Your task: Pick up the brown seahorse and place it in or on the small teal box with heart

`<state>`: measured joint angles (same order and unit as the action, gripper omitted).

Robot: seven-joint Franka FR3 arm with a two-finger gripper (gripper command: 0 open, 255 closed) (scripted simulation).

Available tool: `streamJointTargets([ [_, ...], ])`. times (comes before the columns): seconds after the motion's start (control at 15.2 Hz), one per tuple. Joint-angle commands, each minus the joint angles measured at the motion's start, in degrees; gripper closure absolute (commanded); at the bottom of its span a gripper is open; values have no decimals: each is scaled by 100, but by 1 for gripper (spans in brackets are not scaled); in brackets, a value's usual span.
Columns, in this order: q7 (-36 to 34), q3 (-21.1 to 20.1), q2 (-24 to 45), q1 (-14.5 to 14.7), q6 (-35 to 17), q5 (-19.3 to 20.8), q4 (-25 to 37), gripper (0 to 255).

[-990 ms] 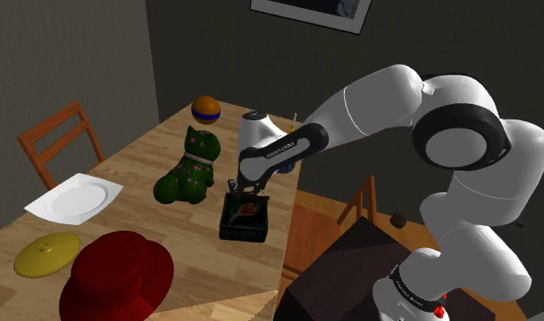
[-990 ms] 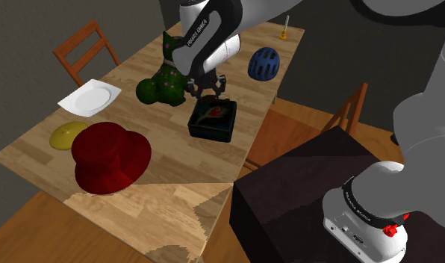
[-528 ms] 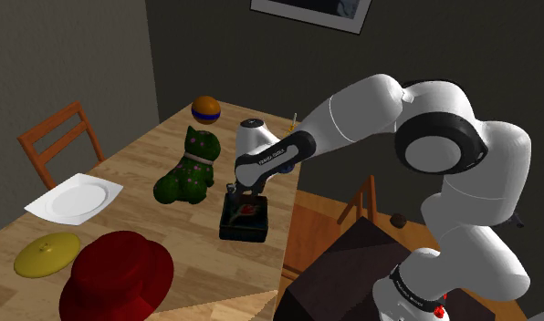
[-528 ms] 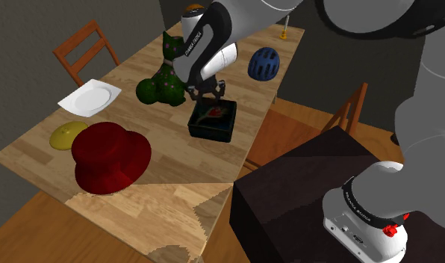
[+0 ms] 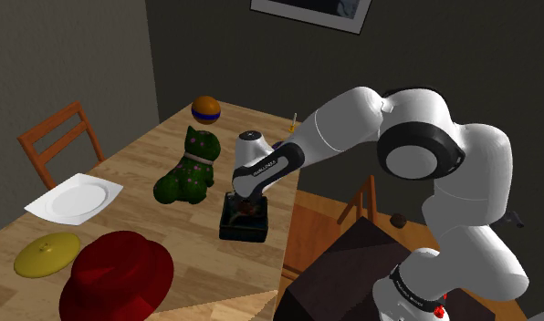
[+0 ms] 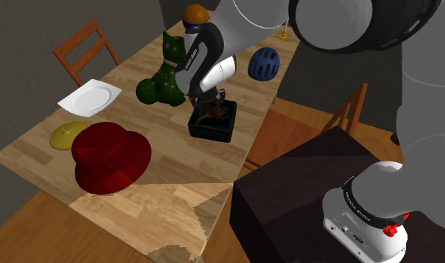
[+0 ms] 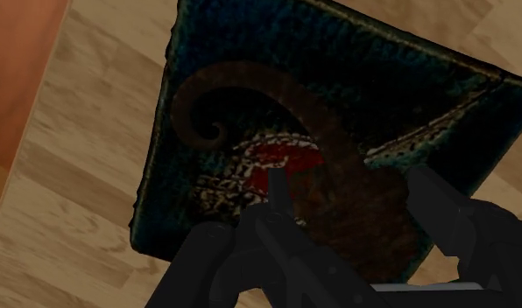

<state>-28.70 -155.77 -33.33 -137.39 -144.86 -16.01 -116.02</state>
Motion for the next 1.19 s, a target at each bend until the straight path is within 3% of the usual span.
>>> streamJointTargets([
  [0.0, 41, -72, -144, -53, -119, -75, 26, 255],
  [0.53, 41, -72, -144, -53, -119, -75, 26, 255],
  [0.59, 38, -73, -147, -52, -119, -76, 28, 0],
  [0.92, 41, -72, -144, -53, -119, -75, 26, 0],
  [1.12, -124, 159, 324, 148, 273, 172, -41, 0],
])
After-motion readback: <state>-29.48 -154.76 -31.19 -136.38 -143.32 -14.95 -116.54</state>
